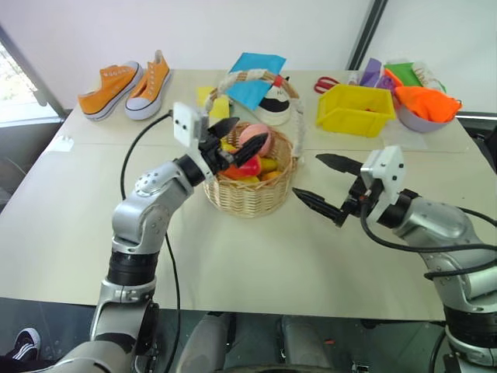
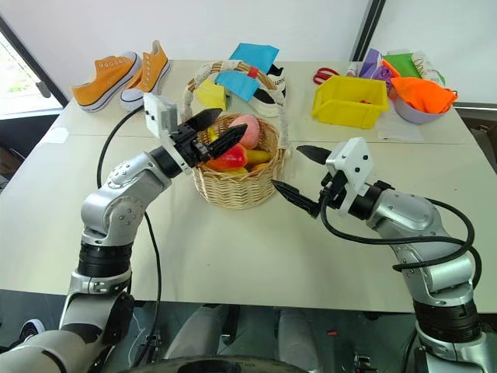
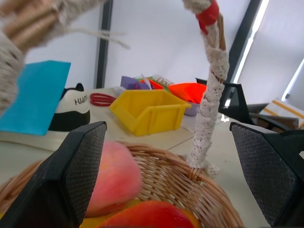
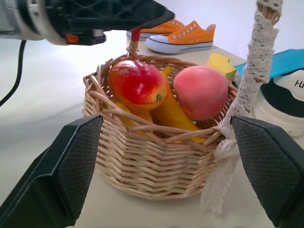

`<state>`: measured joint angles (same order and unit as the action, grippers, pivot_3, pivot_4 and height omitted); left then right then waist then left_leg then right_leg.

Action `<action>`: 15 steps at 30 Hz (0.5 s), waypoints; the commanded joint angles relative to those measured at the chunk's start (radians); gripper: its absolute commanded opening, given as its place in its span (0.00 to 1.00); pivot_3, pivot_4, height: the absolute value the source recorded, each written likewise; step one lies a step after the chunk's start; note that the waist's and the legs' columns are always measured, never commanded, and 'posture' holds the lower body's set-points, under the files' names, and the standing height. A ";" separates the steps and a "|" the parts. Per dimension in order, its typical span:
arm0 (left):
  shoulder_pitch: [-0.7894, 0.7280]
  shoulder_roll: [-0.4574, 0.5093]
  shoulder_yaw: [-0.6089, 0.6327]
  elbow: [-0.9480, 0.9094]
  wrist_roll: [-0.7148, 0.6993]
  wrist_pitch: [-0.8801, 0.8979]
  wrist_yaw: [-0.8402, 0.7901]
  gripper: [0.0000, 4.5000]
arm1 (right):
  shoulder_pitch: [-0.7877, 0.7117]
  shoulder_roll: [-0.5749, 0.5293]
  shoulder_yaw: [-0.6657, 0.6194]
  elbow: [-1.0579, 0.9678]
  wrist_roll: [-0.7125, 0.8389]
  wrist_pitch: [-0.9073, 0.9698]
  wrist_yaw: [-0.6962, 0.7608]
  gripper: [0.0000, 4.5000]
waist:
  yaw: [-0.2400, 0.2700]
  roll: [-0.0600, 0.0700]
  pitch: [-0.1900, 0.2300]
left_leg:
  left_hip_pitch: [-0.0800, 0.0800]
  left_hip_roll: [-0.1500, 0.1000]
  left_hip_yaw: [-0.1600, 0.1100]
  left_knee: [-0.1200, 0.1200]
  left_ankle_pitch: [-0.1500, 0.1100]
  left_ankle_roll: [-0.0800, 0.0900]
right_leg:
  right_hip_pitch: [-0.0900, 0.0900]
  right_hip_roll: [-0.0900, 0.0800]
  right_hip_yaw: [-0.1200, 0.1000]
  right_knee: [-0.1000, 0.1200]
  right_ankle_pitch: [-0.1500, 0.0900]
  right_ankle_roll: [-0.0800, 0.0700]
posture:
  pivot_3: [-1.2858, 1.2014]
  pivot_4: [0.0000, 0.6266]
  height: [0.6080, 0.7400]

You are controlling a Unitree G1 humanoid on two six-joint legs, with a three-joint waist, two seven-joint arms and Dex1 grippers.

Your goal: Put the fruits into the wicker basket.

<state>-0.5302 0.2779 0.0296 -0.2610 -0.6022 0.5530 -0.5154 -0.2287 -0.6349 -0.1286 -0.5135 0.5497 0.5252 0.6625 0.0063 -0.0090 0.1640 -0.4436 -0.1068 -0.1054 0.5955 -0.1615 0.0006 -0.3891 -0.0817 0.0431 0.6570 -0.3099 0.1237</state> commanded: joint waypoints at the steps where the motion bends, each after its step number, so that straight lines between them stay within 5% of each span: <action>1: 0.059 0.082 0.077 -0.157 -0.102 0.022 -0.077 0.99 | -0.039 0.038 -0.055 0.019 0.023 0.021 -0.078 1.00 | -0.004 0.000 0.000 | 0.000 0.000 0.000 0.000 0.000 0.000 | 0.000 0.000 0.000 0.000 0.000 0.000 | 0.52 0.24 1.00; 7: 0.342 0.294 0.312 -0.244 -0.225 0.006 -0.255 0.99 | -0.032 0.150 -0.037 -0.050 0.016 0.068 -0.254 1.00 | -0.024 0.002 -0.001 | 0.001 0.001 0.000 -0.003 0.000 -0.001 | -0.001 0.000 0.001 0.001 0.000 -0.001 | 0.52 0.24 1.00; 15: 0.571 0.312 0.453 -0.124 -0.167 -0.179 -0.366 0.99 | -0.149 0.269 0.081 0.040 -0.112 0.085 -0.406 1.00 | -0.018 0.002 -0.001 | 0.002 0.000 0.000 -0.002 0.000 -0.004 | -0.004 -0.001 0.001 0.000 -0.002 -0.006 | 0.52 0.24 1.00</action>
<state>0.0263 0.5874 0.4513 -0.3921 -0.7829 0.4197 -0.8552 -0.3575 -0.3650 -0.0413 -0.4771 0.4539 0.6106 0.2705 -0.0113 -0.0073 0.1634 -0.4420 -0.1064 -0.1056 0.5929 -0.1621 -0.0032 -0.3930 -0.0825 0.0436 0.6562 -0.3121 0.1175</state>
